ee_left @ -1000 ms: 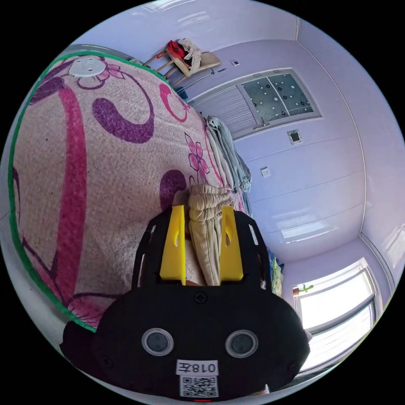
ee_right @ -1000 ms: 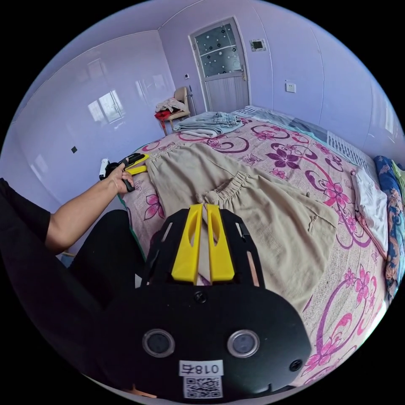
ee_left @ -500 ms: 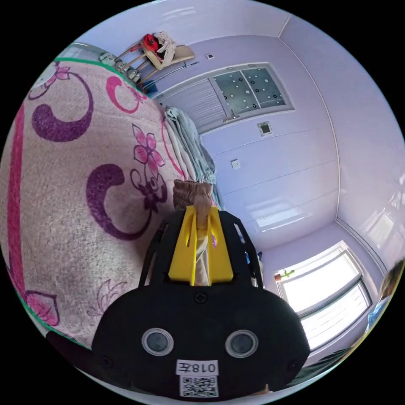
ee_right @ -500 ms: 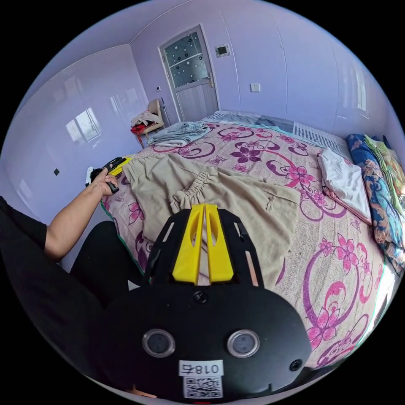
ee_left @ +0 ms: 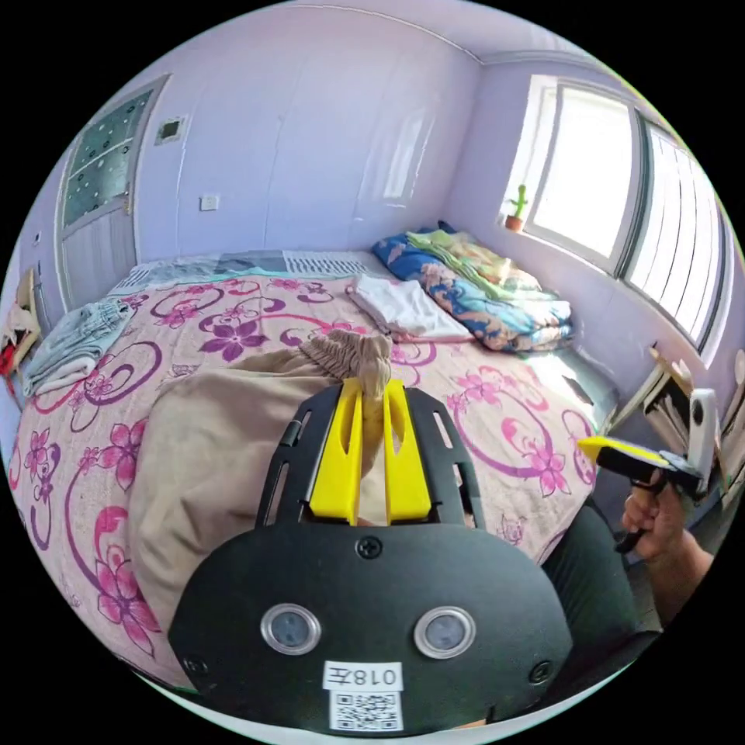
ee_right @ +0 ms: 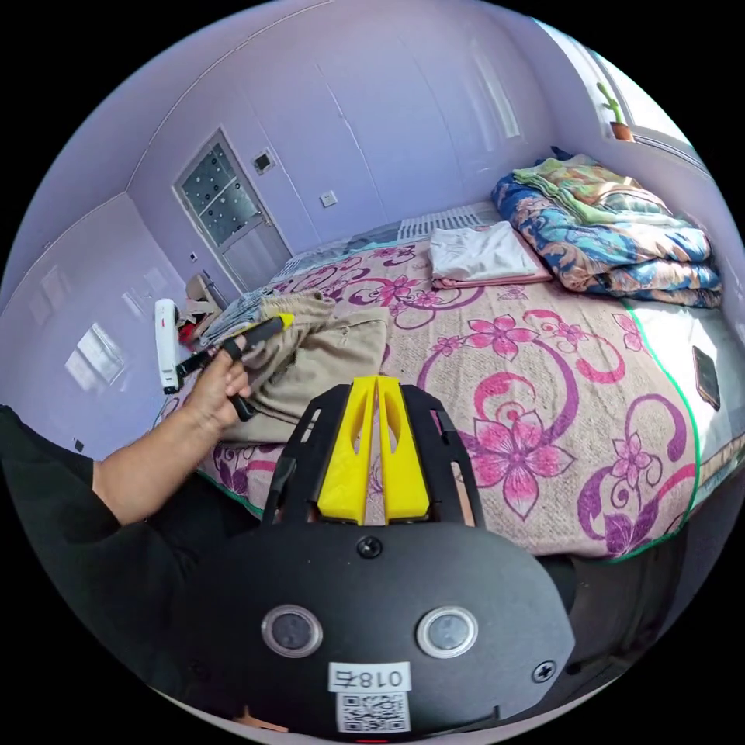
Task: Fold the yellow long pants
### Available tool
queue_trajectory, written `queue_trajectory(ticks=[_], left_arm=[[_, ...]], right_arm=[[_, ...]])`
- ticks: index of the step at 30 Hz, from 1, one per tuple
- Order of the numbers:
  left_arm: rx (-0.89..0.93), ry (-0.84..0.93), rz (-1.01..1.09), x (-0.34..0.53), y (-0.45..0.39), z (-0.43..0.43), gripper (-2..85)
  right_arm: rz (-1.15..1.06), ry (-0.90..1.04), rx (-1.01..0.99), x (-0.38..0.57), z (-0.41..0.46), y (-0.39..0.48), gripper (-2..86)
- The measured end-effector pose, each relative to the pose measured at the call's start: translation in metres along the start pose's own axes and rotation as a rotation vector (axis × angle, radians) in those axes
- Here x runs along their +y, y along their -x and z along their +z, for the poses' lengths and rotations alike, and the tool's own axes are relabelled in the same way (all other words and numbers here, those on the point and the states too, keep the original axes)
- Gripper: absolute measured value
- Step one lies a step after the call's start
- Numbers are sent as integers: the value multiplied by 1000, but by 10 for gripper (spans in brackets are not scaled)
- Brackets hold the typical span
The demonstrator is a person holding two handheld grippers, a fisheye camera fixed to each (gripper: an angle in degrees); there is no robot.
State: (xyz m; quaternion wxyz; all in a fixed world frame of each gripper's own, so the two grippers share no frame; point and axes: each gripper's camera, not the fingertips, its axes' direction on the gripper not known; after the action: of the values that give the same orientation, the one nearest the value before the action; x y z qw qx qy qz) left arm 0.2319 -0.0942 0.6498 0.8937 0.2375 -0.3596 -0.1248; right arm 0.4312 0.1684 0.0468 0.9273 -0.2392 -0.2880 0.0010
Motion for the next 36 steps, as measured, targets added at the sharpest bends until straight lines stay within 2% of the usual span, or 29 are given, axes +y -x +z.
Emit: queue_trajectory(ticks=[2,5,10,13,15,18,20,24,25,28,30,32,34,36], left_arm=[[-55,90,62,-2,-32,41,46],[-69,94,46,-28,-43,44,45],[-86,-129,24,-106,-56,-41,43],[-52,-161,92,-128,-84,-41,44],[-4,-74,120,-132,-99,-4,47],[79,215,159,-127,-111,87,83],[172,232,148,-121,-101,98,110],[314,7,171,-117,-52,12,99],[262,-86,171,-109,-31,-24,84],[50,-184,99,-86,42,-76,53],[-34,-124,56,-69,93,-70,27],[-34,39,14,-51,141,-41,5],[-22,278,-53,-14,196,6,-6],[76,276,-132,13,235,14,-8]], right_arm=[[18,-8,8,3,-6,-13,-1],[22,-31,46,5,-17,-30,-1],[68,-40,58,5,-13,-60,-1],[81,-31,62,-1,-1,-70,-1],[79,-23,57,-9,10,-74,-1],[58,-9,36,-25,26,-72,-1],[31,-4,17,-37,37,-68,-1],[-58,0,-80,-76,75,-56,0],[-73,1,-102,-84,83,-54,0],[-133,22,-226,-128,129,-42,0],[-151,95,-349,-168,180,-33,-1],[-147,224,-416,-197,228,-29,-1],[-135,399,-402,-221,282,-32,-1],[-121,587,-288,-241,341,-53,-1]])
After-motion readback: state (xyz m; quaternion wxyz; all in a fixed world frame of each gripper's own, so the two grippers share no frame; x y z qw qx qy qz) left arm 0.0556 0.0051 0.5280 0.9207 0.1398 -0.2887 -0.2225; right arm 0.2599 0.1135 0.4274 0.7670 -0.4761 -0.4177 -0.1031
